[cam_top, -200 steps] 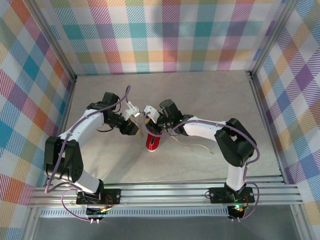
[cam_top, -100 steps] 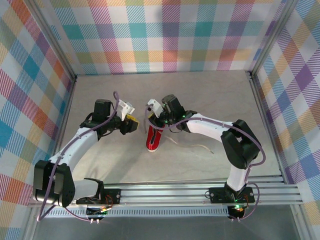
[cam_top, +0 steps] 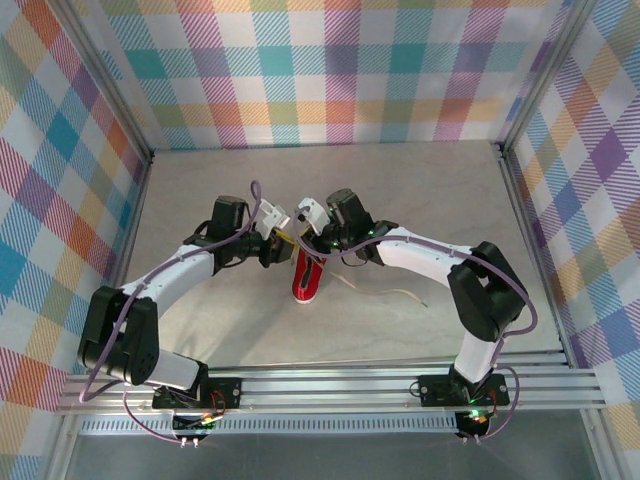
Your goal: Tie the shoes
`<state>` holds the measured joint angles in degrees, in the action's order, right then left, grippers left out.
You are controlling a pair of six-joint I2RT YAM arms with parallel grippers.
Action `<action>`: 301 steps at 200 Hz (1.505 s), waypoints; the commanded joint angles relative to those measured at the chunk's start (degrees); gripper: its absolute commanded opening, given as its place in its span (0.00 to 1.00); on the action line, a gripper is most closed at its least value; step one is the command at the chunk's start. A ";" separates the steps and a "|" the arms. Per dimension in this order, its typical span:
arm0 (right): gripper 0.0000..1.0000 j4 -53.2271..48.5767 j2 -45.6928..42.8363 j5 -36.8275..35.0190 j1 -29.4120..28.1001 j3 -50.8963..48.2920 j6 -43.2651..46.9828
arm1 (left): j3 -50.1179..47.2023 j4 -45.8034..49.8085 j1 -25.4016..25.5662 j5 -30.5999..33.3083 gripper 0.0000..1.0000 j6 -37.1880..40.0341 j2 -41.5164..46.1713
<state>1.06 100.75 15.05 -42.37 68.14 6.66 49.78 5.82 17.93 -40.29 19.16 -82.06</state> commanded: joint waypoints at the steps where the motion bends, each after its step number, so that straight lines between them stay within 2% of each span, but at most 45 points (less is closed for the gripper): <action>1: 0.00 -0.88 -2.33 1.21 0.40 -0.92 -0.50 | 2.28 -2.57 0.52 -1.72 0.15 0.80 -0.90; 23: 0.00 -0.92 -2.52 1.08 0.36 -1.34 -0.59 | 2.61 -2.29 0.55 -1.12 0.00 0.88 -1.01; 50: 0.00 -0.93 -3.14 0.48 0.44 -1.85 -0.59 | 2.93 -1.58 0.61 -1.27 0.00 0.76 -0.67; 55: 0.07 -1.04 -3.48 0.05 0.45 -1.91 -2.02 | 3.12 -1.39 0.61 -1.28 0.00 0.63 -0.64; 70: 0.36 -3.32 -5.08 -1.79 0.70 -2.03 -4.37 | 3.39 -0.65 0.85 -1.22 0.00 0.05 -0.40; 84: 0.46 -7.89 -7.17 -4.97 1.50 -2.34 -7.66 | 3.06 -1.01 1.43 -0.66 0.00 -0.42 -0.06; 112: 0.51 -21.36 -8.88 -7.55 5.87 -4.12 -14.88 | 2.90 -2.41 2.53 -0.27 0.00 -2.25 -0.25; 130: 0.56 -26.81 -9.56 -8.92 6.60 -7.49 -12.72 | 3.06 -3.12 3.15 0.24 0.00 -3.22 -0.55; 166: 0.61 -35.34 -7.83 -16.82 6.60 -9.89 -9.40 | 3.67 -3.20 3.42 0.15 0.00 -3.78 -1.33; 191: 0.63 -37.75 -4.62 -18.23 6.60 -7.98 -7.69 | 3.94 -3.17 3.51 -0.13 0.00 -3.86 -1.52; 234: 0.65 -39.13 0.42 -14.57 6.07 -5.64 -7.90 | 3.64 -3.19 3.54 0.03 0.00 -4.13 -1.26; 277: 0.66 -39.33 1.87 -13.49 4.78 -4.86 -9.22 | 2.81 -3.25 3.60 0.56 0.00 -4.21 -0.69; 301: 0.66 -37.43 -0.65 -13.53 4.44 -5.83 -10.62 | 2.58 -2.93 3.60 0.68 0.00 -4.19 -0.60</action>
<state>-36.49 101.54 0.05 -37.28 62.06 -2.42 51.70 4.25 21.26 -39.38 15.35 -83.20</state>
